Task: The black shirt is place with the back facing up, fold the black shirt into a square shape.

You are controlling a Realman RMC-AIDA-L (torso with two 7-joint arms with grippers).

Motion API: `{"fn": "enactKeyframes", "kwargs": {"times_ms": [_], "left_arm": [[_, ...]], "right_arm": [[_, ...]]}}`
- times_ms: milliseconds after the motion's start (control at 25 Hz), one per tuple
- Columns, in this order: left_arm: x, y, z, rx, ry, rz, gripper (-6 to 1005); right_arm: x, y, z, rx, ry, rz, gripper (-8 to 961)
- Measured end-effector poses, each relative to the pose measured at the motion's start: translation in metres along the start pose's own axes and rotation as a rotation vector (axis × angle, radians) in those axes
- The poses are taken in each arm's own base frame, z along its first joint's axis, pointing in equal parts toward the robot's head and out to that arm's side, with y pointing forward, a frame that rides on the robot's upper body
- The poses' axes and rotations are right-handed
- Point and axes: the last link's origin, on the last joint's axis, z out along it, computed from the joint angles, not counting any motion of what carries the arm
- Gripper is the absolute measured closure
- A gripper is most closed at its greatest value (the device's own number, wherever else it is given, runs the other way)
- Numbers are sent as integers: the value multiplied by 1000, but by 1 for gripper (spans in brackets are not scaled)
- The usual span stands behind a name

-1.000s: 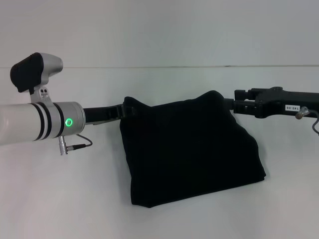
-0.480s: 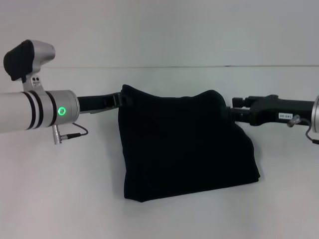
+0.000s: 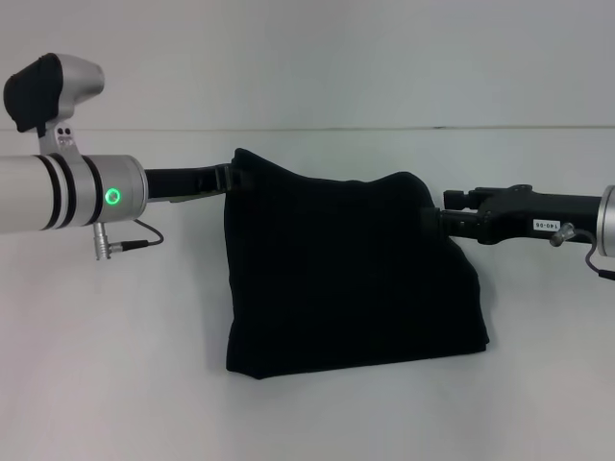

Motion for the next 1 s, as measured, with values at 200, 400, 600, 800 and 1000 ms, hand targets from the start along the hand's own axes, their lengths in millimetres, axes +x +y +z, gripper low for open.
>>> {"fn": "enactKeyframes", "kwargs": {"times_ms": [200, 400, 600, 800, 1000], "left_arm": [[10, -1, -5, -8, 36, 6, 933], [18, 10, 2, -19, 29, 54, 932], [25, 12, 7, 6, 43, 75, 930], [26, 15, 9, 2, 48, 83, 928], [26, 16, 10, 2, 46, 85, 926]], "right_arm": [[-1, 0, 0, -2, 0, -2, 361], [-3, 1, 1, -3, -2, -6, 362], [-6, 1, 3, -7, -3, -11, 362], [-7, 2, 4, -10, -3, -15, 363], [-7, 3, 4, -14, 2, -18, 362]]}}
